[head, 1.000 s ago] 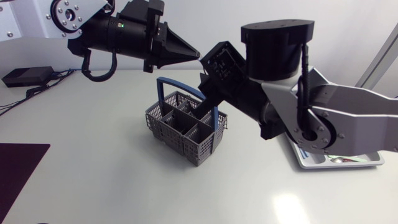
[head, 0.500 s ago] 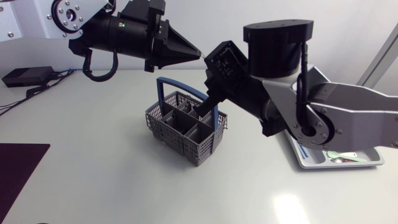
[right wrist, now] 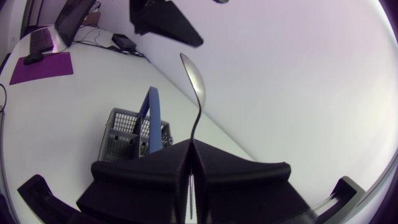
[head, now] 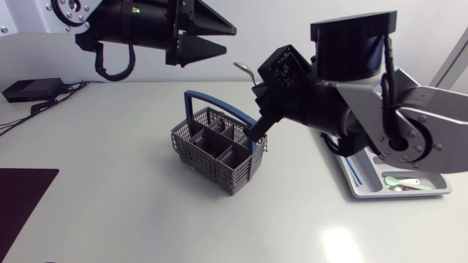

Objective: Unload the cutlery basket into the drawer organizer.

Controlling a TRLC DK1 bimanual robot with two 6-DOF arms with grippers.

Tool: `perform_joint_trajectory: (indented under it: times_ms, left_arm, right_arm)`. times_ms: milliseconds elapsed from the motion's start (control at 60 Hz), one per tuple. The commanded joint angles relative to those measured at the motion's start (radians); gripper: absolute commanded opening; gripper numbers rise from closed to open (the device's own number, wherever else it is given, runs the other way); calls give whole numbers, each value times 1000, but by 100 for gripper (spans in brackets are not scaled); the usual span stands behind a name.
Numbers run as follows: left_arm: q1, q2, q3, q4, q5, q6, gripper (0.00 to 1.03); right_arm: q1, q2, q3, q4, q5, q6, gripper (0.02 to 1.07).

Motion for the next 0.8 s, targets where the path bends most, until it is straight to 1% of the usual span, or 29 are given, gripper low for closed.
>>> perform_joint_trajectory:
  times_ms: [0,33,100,233,283,333,350,433,483,517,550,583,600,633,650,667,683,717,750,783]
  left_arm:
    - [38,3,42,19,-13,24,69]
    - [51,3,41,19,-32,35,70]
    - [72,3,41,20,-35,40,70]
    - [80,-8,48,22,-39,55,72]
    - [81,-15,50,22,-58,64,72]
    - [80,-23,50,20,-78,80,72]
    - [81,-29,50,17,-90,89,72]
    - [88,-48,47,16,-98,110,72]
    - [86,-68,39,14,-140,141,72]
    - [86,-69,41,3,-140,147,72]
    - [81,-69,52,-32,-151,167,72]
    - [72,-66,65,-72,-188,199,72]
    - [58,-63,76,-115,-226,235,71]
    - [25,-48,114,-239,-321,353,72]
    - [11,-41,122,-270,-348,382,72]
    - [5,-40,125,-280,-360,397,72]
    - [-9,-35,125,-310,-400,431,72]
    - [-23,-26,121,-346,-449,474,72]
    - [-35,-18,117,-380,-476,511,73]
    - [-34,-15,108,-405,-490,541,73]
  right_arm:
    - [-40,-46,-49,-41,-42,-13,8]
    - [-57,-58,-58,-55,-59,-17,8]
    - [-94,-84,-84,-80,-116,-19,8]
    - [-138,-143,-136,-113,-162,-36,8]
    - [-169,-164,-147,-130,-195,-45,8]
    - [-204,-179,-150,-150,-226,-49,8]
    - [-237,-192,-152,-167,-254,-55,8]
    - [-313,-218,-150,-208,-324,-74,8]
    - [-369,-233,-149,-239,-372,-98,8]
    - [-404,-238,-144,-264,-396,-121,8]
    - [-438,-242,-141,-285,-418,-149,8]
    - [-464,-245,-141,-299,-436,-171,8]
    - [-484,-245,-140,-313,-451,-186,8]
    - [-531,-245,-133,-350,-494,-227,8]
    - [-547,-244,-130,-362,-508,-240,8]
    - [-570,-242,-127,-377,-527,-258,8]
    - [-594,-242,-126,-389,-545,-275,8]
    - [-635,-239,-120,-417,-574,-312,8]
    - [-675,-230,-110,-454,-596,-359,8]
    - [-735,-207,-87,-514,-637,-427,8]
